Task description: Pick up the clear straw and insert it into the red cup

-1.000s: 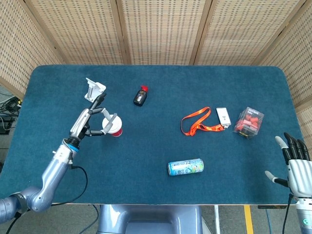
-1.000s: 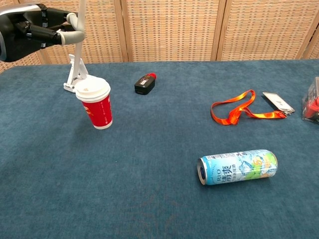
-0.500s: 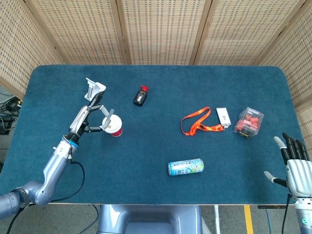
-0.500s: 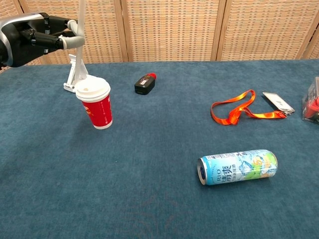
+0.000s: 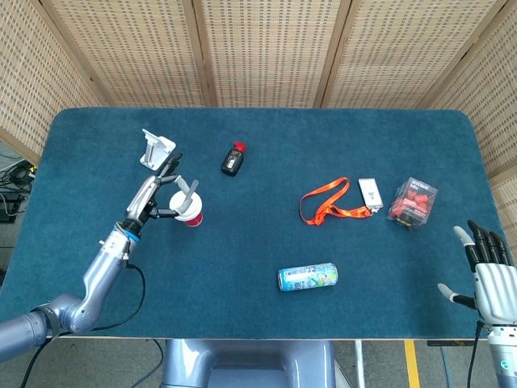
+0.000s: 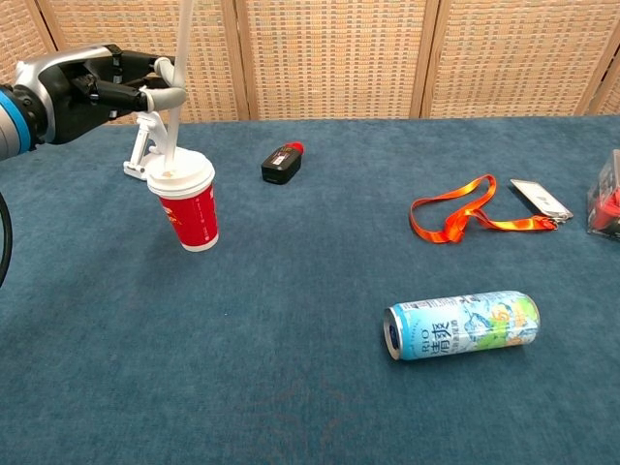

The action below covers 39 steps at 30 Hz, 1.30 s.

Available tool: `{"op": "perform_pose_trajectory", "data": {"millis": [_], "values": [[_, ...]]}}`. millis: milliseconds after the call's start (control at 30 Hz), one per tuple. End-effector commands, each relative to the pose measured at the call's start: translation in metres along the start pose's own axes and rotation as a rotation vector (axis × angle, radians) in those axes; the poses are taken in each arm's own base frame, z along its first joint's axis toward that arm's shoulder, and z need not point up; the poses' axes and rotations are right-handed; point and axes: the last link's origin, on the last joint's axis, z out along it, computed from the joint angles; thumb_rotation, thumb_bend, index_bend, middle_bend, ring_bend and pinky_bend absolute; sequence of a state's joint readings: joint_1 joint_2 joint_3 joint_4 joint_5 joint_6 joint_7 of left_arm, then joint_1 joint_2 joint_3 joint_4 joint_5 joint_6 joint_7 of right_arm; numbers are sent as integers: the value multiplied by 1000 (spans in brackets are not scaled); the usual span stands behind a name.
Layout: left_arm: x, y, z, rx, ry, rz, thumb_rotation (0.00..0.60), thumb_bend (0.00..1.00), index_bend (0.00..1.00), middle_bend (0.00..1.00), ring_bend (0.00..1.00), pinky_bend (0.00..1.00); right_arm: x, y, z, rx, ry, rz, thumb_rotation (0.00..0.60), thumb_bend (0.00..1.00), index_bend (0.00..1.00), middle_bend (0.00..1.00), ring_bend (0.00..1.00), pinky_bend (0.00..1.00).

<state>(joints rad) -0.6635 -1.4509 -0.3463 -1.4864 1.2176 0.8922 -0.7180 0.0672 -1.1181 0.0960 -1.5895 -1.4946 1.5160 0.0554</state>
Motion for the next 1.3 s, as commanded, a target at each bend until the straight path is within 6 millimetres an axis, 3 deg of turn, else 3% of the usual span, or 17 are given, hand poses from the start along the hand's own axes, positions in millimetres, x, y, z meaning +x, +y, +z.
{"op": "perform_pose_trajectory", "data": {"millis": [33,1300], "values": [[0,0,0,0,1,2,600,416,655,0,0,0,0,0,0,0,-1,-1,600,68,133,0,0,0],[-4,-14,1,-21,8,-21,600,416,670,0,0,0,-4,-1,1,0,-12,-12,600,68,133,0,0,0]]}}
